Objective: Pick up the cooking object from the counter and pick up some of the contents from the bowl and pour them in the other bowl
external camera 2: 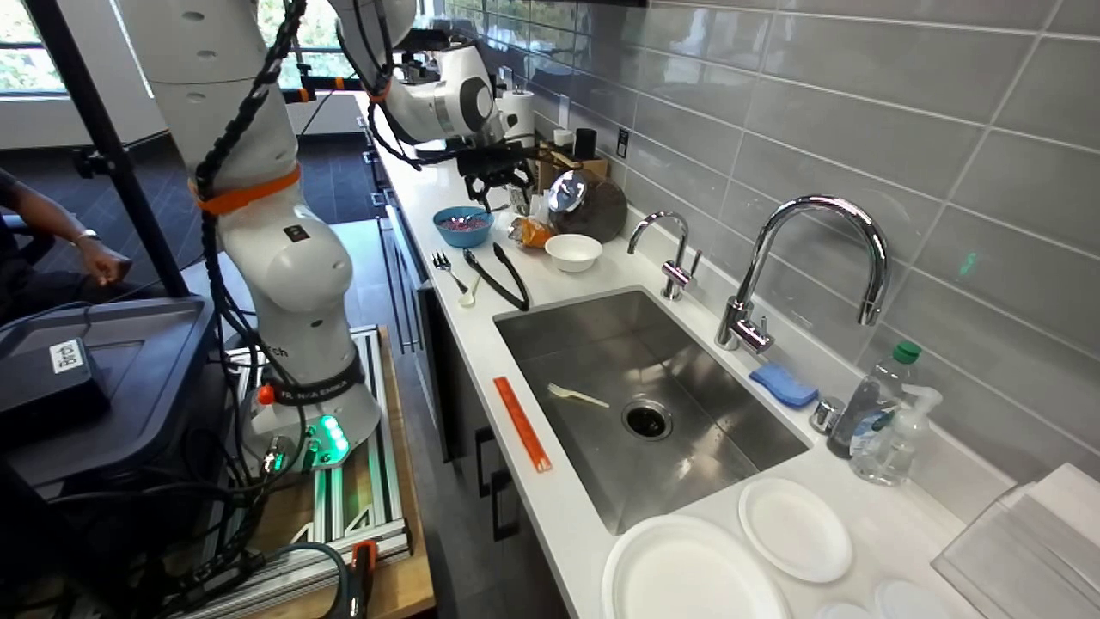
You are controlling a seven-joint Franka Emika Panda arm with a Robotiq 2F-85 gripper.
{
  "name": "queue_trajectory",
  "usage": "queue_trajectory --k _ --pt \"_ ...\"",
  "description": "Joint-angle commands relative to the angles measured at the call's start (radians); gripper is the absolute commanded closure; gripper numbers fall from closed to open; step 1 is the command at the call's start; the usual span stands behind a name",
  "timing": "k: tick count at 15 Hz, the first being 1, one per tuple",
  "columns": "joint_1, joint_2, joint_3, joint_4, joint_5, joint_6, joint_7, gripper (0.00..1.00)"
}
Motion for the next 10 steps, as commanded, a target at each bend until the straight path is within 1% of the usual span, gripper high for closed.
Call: queue_trajectory --k 1,3,4,5,6,8,10 --pt "0.021 -0.159 0.062 -0.020 -0.004 -0.198 0.228 0.00" --pt "0.029 -0.212 0.103 -0.004 0.011 -0.331 0.328 0.00" --pt "0.038 -0.223 0.116 0.013 0.042 -0.402 0.361 0.00" --pt "0.038 -0.233 0.136 0.028 0.044 -0.463 0.414 0.00" --pt "0.041 -0.240 0.146 0.040 0.062 -0.504 0.455 0.00" --pt "0.042 -0.256 0.163 0.062 0.081 -0.559 0.534 0.00" --pt "0.040 -0.277 0.158 0.064 0.113 -0.557 0.595 0.00"
